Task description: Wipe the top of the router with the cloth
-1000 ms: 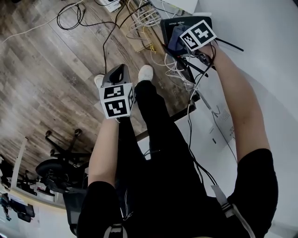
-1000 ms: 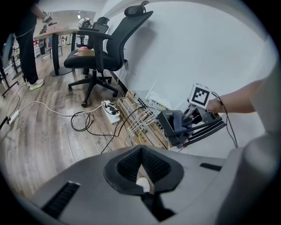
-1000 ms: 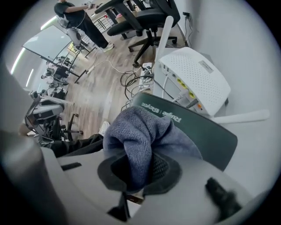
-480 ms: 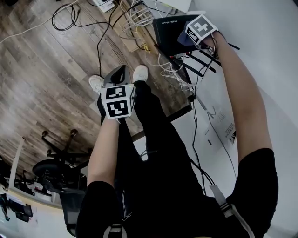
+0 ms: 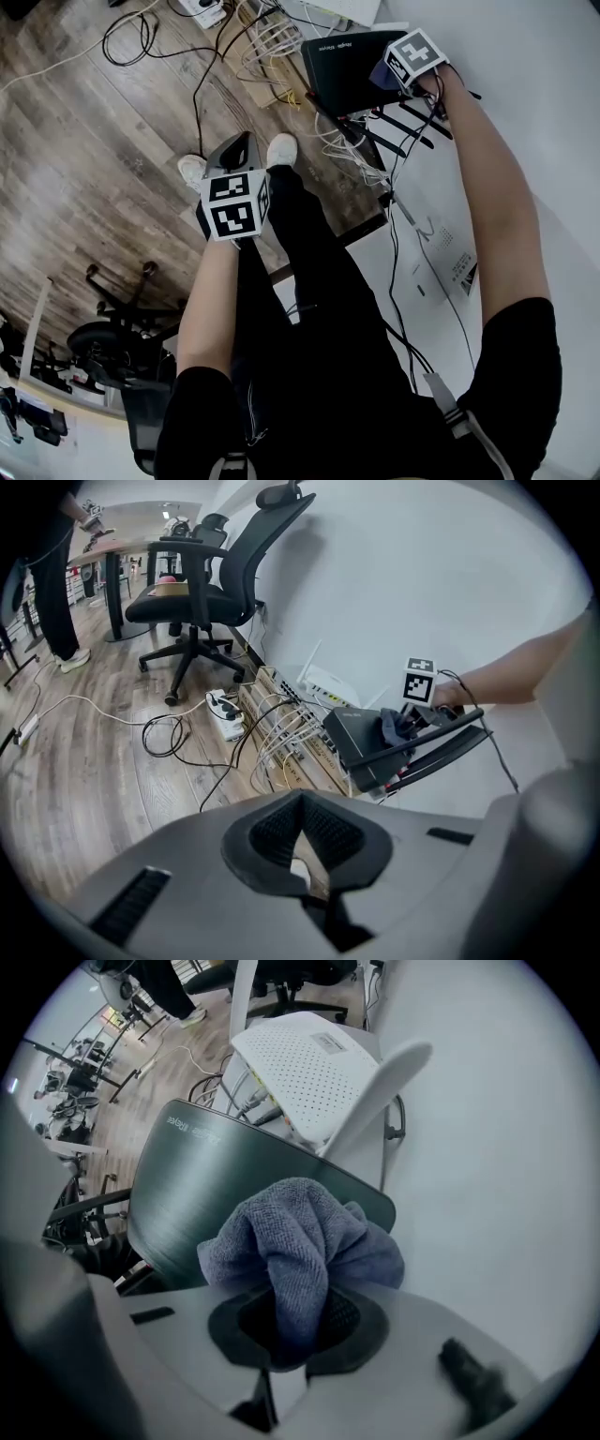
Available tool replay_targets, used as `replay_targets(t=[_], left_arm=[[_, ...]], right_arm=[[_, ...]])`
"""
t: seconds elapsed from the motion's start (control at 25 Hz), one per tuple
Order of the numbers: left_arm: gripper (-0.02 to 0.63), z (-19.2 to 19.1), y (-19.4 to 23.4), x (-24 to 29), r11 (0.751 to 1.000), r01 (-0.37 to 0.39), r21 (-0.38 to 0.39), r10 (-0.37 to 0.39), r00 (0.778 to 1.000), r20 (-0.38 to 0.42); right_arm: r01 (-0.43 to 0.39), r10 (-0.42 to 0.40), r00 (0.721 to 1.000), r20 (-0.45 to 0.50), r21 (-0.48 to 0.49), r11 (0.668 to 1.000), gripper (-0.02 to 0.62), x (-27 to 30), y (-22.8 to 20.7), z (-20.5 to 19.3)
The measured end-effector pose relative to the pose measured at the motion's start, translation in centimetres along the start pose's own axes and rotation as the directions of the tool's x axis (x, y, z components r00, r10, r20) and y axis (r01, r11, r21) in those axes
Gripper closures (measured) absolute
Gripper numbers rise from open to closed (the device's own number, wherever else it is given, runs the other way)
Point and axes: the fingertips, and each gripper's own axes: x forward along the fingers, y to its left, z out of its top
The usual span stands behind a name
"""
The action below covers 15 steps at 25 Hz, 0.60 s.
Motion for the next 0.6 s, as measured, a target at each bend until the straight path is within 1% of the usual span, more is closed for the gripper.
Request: replay_targets(t=[0.16,0.32,0.48,0.6], left_arm=[[0.595,-0.5,0.2,0.5,1.0,-0.008,-0.021,0.008,1.0,-0.005],[0.595,-0.6,-0.1,0.9,1.0,-0.009,-0.026,0.009,1.0,-0.006],[0.595,-0.7,-0.4,1.2,1.0,-0.001,-0.028,0.001,1.0,-0.011],[0.595,-0.6,-0.2,1.4,1.0,-0.005,-0.027,0.004,1.0,-0.013]], right_arm=[[0.012,-0.012,1.0,-0.016,0.016,1.0,0.551,0.3,-1.2,-0.5],[0.034,-0.033,0.999,-0.043,0.021,0.999,0.551,0.7,-2.2,-0.9],[0.006,-0.002,0.997,-0.076,0.047,0.999,0.551,0.9,-2.7,-1.2],[0.008,-0.004,0.997,-0.08,0.049,0.999,0.551,0.9,-2.9,-1.1]])
